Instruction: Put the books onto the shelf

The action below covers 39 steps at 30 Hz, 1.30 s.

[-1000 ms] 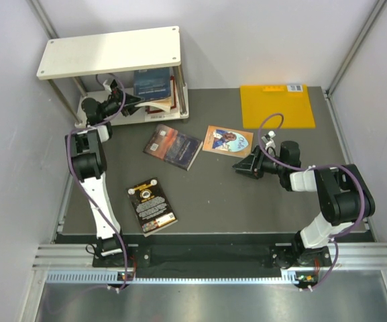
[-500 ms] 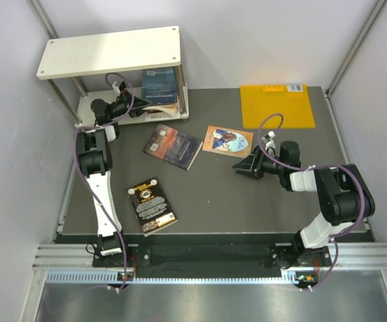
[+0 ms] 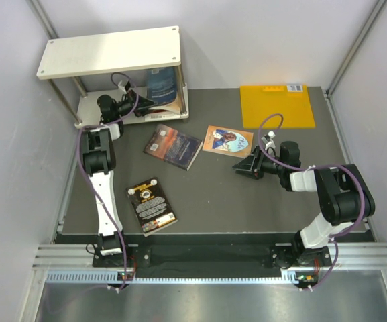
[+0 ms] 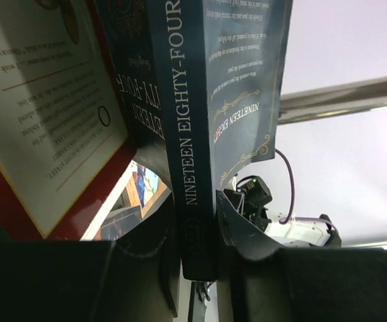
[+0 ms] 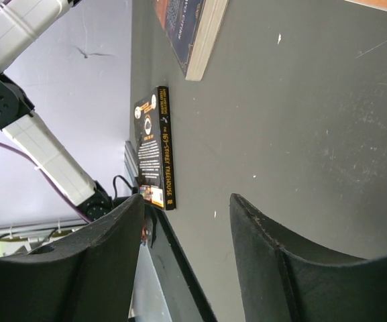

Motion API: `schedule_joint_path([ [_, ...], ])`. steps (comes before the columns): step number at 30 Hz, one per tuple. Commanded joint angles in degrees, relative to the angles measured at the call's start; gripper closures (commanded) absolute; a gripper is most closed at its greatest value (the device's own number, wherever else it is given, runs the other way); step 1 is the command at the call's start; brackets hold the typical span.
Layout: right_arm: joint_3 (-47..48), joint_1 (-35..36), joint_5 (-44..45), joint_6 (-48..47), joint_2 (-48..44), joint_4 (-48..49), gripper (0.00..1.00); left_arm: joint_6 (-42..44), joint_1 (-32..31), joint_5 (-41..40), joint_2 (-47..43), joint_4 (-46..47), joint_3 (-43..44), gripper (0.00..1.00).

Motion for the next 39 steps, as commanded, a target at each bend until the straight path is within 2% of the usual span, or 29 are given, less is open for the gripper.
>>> schedule_joint_path([
  [1,-0.2,0.32,-0.11,-1.33,-1.02,1.56,0.46,7.94,-0.41,-2.22,-1.46,-3.1,5.21,1.0],
  [8,0.06,0.32,-0.11,-1.06,-0.58,1.91,0.46,7.86,0.64,-3.36,-2.16,-3.28,3.9,0.99],
  [12,0.06,0.32,-0.03,-0.89,-0.49,2.09,0.46,7.95,1.44,-3.54,-2.43,-3.37,2.93,0.94],
  [13,0.06,0.32,-0.03,-0.97,-0.57,2.18,0.46,7.95,1.53,-3.37,-2.34,-3.37,2.84,0.9],
  [14,-0.03,0.32,-0.03,-0.97,-0.4,2.18,0.46,7.86,1.79,-3.28,-2.08,-3.55,2.84,0.84],
  [15,-0.03,0.41,-0.11,-0.97,-0.49,2.18,0.46,7.42,1.88,-3.28,-2.08,-3.46,2.84,0.69],
  [17,-0.11,0.32,-0.11,-0.89,-0.4,2.27,0.46,6.63,1.97,-3.1,-1.47,-3.02,3.19,0.55],
  [18,-0.2,0.32,-0.11,-0.97,-0.31,2.35,0.46,5.58,2.05,-2.75,-1.29,-2.5,3.37,0.38],
  [21,-0.2,0.32,-0.11,-0.89,0.04,2.62,0.46,3.13,1.97,-1.87,-0.15,-1.18,4.77,0.25],
  [22,-0.2,0.32,-0.03,-0.71,0.04,2.7,0.45,2.42,1.97,-1.35,0.12,-0.65,5.21,0.14],
  [25,-0.2,0.32,-0.11,-0.36,0.48,3.41,0.46,0.48,2.14,-0.82,0.65,0.67,5.56,0.04],
  [32,-0.47,0.32,-0.29,-0.09,0.3,3.85,0.45,-2.59,2.67,0.15,-0.49,-0.21,5.57,0.01],
  [36,-0.99,0.32,-0.03,0.17,0.13,4.64,0.45,-4.62,3.02,0.15,-4.09,-1.79,0.92,0.01],
  [38,-1.52,0.32,-0.11,1.22,0.3,6.21,0.45,-1.92,3.63,-0.37,-6.89,-3.1,-0.84,0.01],
  [39,-1.61,0.41,-0.29,1.48,0.3,6.74,0.45,0.36,3.81,-1.25,-8.04,-7.89,-2.33,0.01],
])
